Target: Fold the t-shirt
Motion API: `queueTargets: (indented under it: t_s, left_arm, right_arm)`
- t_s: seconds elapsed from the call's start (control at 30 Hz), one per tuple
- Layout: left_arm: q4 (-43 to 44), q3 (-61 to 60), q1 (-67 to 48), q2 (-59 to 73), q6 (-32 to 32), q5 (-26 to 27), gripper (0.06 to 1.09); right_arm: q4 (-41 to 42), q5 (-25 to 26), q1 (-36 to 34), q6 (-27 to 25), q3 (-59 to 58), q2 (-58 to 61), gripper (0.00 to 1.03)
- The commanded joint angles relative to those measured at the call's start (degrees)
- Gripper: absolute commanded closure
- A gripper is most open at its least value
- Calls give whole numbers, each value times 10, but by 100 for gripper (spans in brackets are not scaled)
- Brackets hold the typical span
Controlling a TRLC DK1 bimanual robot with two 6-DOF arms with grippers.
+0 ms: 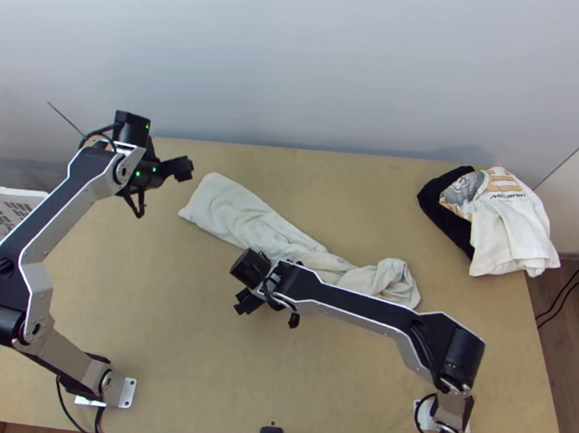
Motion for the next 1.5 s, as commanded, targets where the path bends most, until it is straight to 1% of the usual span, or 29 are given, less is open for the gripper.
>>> queueTargets:
  t_s: [0.0,0.07,0.13,0.17,0.2,0.23,0.27,0.3,0.37,0.4,0.5,0.63,1.0,1.07,1.17,1.23,1.47]
  left_arm:
    - [-3,-43,7,-18,8,8,12]
    - [-3,-44,7,-19,9,8,12]
    - [-3,-44,8,-19,11,8,12]
    - [-3,-44,9,-19,11,8,12]
    - [-3,-45,10,-20,12,8,12]
    - [-4,-47,10,-22,14,8,12]
    - [-3,-49,10,-22,15,8,12]
    - [-3,-51,10,-23,16,8,12]
    - [-5,-55,10,-23,18,8,12]
    - [-5,-59,10,-23,19,8,12]
    - [-10,-73,8,-20,26,22,12]
    - [-10,-103,4,-12,39,37,12]
    - [8,-116,2,46,50,34,13]
    - [27,-116,3,55,41,26,19]
    - [43,-111,5,69,32,17,21]
    - [49,-106,7,79,31,13,25]
    - [50,-84,7,119,32,13,26]
  right_arm:
    - [0,3,-5,0,10,32,19]
    - [0,5,-10,-2,13,37,33]
    - [-1,5,-20,-1,19,43,39]
    - [-1,4,-26,0,20,44,39]
    - [-1,5,-29,0,22,44,47]
    - [0,5,-34,-2,25,44,60]
    - [0,5,-37,-6,29,44,78]
    - [0,5,-40,-13,33,45,95]
    - [-1,5,-43,-15,34,44,98]
    - [-3,14,-43,-20,36,43,100]
    - [-20,46,-43,-21,42,37,100]
    - [-28,47,-46,-26,43,14,100]
    - [-70,47,-85,-46,52,-63,100]
    - [-78,47,-89,-46,56,-72,100]
    - [-93,47,-98,-48,64,-83,100]
    - [-100,47,-104,-51,67,-92,100]
    - [-117,47,-125,-55,79,-115,100]
